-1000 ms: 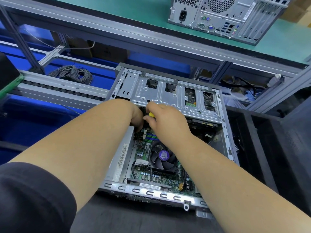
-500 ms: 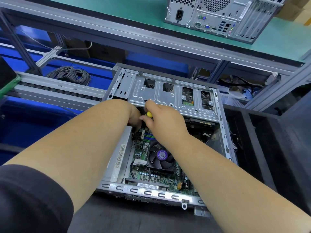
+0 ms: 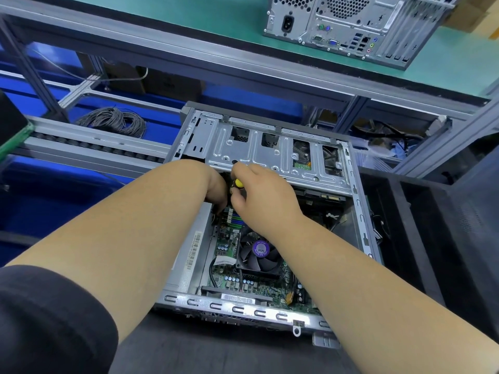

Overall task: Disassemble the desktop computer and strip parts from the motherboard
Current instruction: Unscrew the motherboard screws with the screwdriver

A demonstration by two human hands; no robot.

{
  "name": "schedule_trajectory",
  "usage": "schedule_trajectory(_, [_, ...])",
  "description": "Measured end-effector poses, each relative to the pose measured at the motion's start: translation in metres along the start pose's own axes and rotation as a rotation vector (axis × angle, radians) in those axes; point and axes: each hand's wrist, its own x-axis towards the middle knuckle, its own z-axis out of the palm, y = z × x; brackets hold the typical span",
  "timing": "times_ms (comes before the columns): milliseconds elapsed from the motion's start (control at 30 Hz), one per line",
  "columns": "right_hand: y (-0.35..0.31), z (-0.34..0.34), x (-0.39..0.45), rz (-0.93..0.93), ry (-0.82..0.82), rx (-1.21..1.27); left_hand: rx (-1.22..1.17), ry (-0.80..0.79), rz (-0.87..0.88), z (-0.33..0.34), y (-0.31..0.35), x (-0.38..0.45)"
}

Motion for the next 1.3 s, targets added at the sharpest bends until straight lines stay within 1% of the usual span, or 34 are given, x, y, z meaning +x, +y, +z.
schedule_trajectory(167, [0.002, 0.000, 0.002, -0.027, 0.011, -0.001, -0.079, 0.028, -0.042, -0.001, 0.002, -0.003])
schedule_trajectory(267, [0.002, 0.001, 0.002, -0.004, 0.024, 0.016, -0.137, -0.022, -0.065, 0.000, 0.006, -0.002])
schedule_trajectory(433, [0.003, 0.000, 0.001, -0.003, 0.019, -0.036, -0.105, -0.019, -0.056, 0.000, 0.007, -0.003])
schedule_trajectory(533, [0.002, 0.000, 0.000, 0.002, -0.006, 0.031, -0.044, 0.018, -0.014, 0.000, 0.004, -0.005])
schedule_trajectory(600, [0.001, -0.001, 0.000, -0.006, -0.008, 0.056, -0.034, 0.031, -0.024, -0.002, -0.001, -0.008])
schedule_trajectory(767, [0.003, 0.001, 0.001, -0.002, 0.008, 0.027, -0.106, 0.015, -0.061, -0.002, 0.004, -0.010])
schedule_trajectory(900, [0.004, -0.001, 0.001, 0.009, 0.010, 0.045, -0.085, -0.014, -0.069, -0.003, 0.009, -0.012])
schedule_trajectory(1033, [0.005, -0.003, 0.001, 0.012, -0.021, 0.011, -0.074, -0.030, -0.032, -0.002, 0.010, -0.010])
schedule_trajectory(1200, [0.004, -0.006, 0.002, -0.005, -0.016, 0.080, -0.080, 0.021, -0.048, -0.003, 0.002, -0.010])
schedule_trajectory(1300, [0.005, -0.003, 0.003, -0.005, -0.014, 0.031, -0.124, -0.007, -0.058, -0.002, 0.006, -0.011])
